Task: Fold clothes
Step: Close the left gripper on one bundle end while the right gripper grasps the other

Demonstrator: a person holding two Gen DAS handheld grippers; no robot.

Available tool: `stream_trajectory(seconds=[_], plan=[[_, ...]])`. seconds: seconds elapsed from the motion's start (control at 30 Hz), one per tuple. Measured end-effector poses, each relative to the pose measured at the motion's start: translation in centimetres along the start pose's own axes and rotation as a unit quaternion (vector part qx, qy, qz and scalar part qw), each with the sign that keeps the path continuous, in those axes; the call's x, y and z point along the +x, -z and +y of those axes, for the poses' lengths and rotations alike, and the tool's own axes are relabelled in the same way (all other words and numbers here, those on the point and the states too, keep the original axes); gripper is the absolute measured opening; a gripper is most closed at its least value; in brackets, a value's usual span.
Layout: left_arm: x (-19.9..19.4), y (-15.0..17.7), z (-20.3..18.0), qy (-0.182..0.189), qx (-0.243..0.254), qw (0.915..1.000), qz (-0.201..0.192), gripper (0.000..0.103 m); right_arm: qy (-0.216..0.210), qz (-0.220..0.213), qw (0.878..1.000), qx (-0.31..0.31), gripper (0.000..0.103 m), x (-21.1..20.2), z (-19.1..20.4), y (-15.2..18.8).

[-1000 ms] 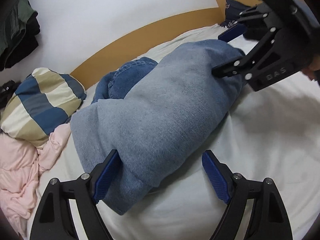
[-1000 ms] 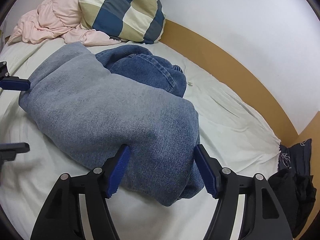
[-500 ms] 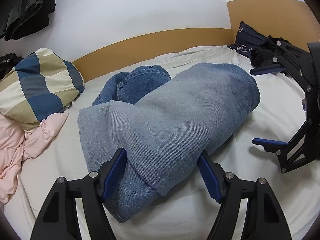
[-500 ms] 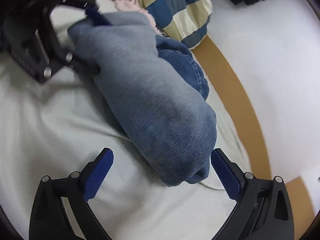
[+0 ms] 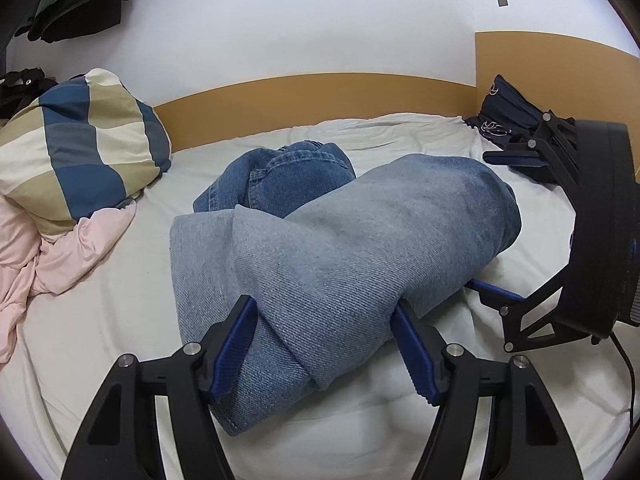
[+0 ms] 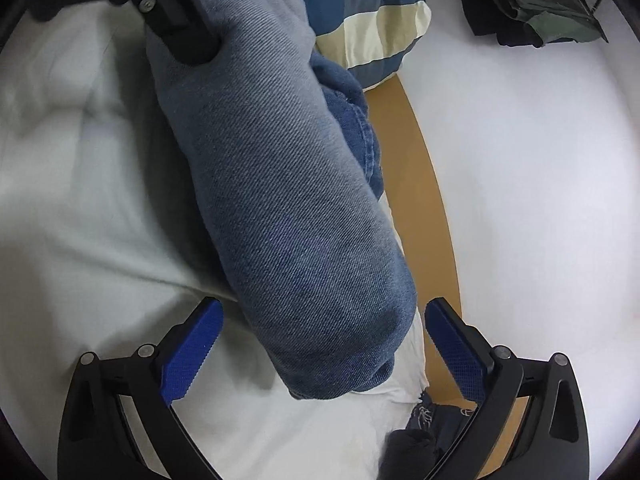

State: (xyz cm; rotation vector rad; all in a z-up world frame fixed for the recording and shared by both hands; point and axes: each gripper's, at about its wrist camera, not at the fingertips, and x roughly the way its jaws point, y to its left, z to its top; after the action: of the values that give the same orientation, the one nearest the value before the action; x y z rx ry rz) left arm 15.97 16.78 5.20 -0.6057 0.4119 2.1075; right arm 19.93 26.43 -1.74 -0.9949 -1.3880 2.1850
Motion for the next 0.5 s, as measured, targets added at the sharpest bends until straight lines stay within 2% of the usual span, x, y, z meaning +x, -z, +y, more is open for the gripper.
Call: stream_trajectory(seconds=[0.13, 0.27, 0.5], plan=[[0.2, 0.1, -0.1, 0.001, 0.002, 1.0000, 0.003, 0.071, -0.029, 0.004, 0.999, 0.044, 0.103, 1.0, -0.6, -1.1], [0.4, 0.7, -0.8, -0.014, 0.018, 0.9997, 0.004, 0.073, -0.035, 0.008, 0.998, 0.060, 0.101, 1.9, 0.3, -1.5], [1.0, 1.0, -0.8, -0.014, 0.015, 0.9997, 0.010, 0.080, -0.040, -0.027, 0.990, 0.131, 0.085, 1.3, 0.4, -0.8]])
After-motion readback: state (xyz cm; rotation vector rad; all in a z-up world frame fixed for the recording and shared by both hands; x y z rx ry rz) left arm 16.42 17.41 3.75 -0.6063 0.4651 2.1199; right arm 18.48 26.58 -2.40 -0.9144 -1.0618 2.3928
